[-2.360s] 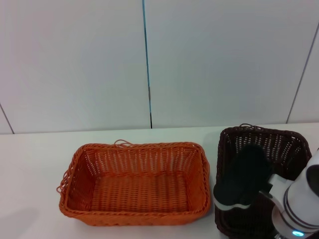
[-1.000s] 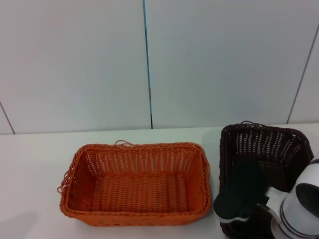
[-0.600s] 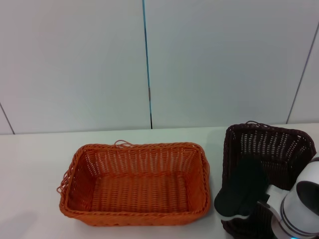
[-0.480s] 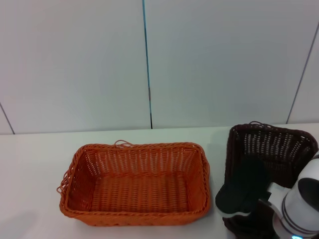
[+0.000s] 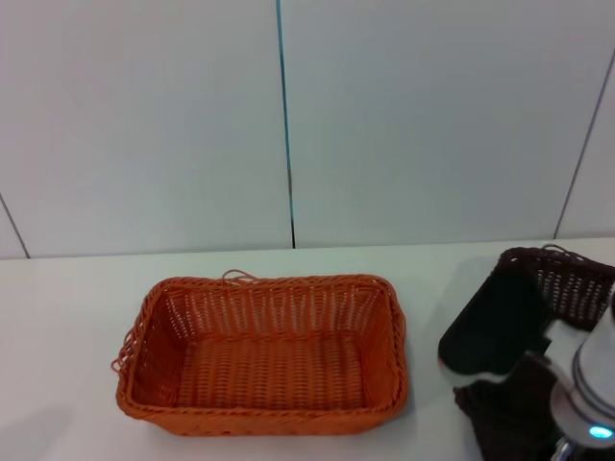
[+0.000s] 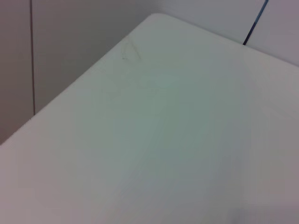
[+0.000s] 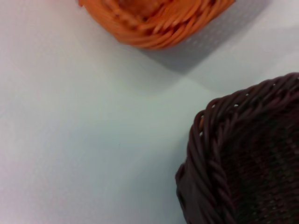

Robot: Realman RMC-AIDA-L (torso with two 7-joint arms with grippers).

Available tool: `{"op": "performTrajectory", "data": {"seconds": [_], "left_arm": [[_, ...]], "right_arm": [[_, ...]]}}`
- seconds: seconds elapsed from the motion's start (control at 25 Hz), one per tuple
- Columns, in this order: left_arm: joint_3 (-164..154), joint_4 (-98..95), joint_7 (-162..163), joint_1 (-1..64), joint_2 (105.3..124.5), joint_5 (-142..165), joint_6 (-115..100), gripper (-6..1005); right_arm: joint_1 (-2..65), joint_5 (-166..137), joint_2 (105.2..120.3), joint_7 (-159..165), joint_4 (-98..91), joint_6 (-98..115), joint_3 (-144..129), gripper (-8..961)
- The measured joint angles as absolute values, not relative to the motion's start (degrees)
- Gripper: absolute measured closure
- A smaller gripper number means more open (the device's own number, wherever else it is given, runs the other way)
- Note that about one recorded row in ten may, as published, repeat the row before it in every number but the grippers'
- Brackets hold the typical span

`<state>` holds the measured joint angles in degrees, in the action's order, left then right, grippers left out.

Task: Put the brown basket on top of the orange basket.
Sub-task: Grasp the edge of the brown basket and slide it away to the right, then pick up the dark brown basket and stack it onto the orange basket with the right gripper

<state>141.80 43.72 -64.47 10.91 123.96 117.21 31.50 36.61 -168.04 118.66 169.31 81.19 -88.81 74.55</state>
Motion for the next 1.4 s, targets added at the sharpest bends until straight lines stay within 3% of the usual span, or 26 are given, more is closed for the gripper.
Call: {"op": "performTrajectory", "data": {"seconds": [0.36,0.56,0.64,0.92,1.04,1.4], "left_arm": [[141.8,43.3,-64.4,11.3,123.77,117.2,31.5,360],[142.0,43.3,-64.4,11.3,123.75,117.2,31.4,360],[142.0,43.2,-64.4,11.3,123.74,117.2,31.3,361],[142.7,42.8,-64.0,11.4,123.67,117.2,31.1,361],[142.8,42.8,-63.8,11.4,123.66,117.2,31.1,360],[143.2,42.9,-63.7,10.4,123.72,116.6,31.4,360]], "right_arm": [[41.9,-168.0,118.46,161.4,85.0,-102.4,84.1,803],[46.4,-168.0,116.03,158.0,85.5,-106.1,85.5,803],[47.9,-168.1,115.87,155.2,85.9,-107.0,86.0,803],[51.5,-168.0,116.86,142.1,87.5,-107.5,84.7,803],[53.1,-168.0,117.98,130.6,88.5,-106.7,82.2,803],[59.2,-168.0,117.82,115.9,90.4,-103.5,81.0,802]]}}
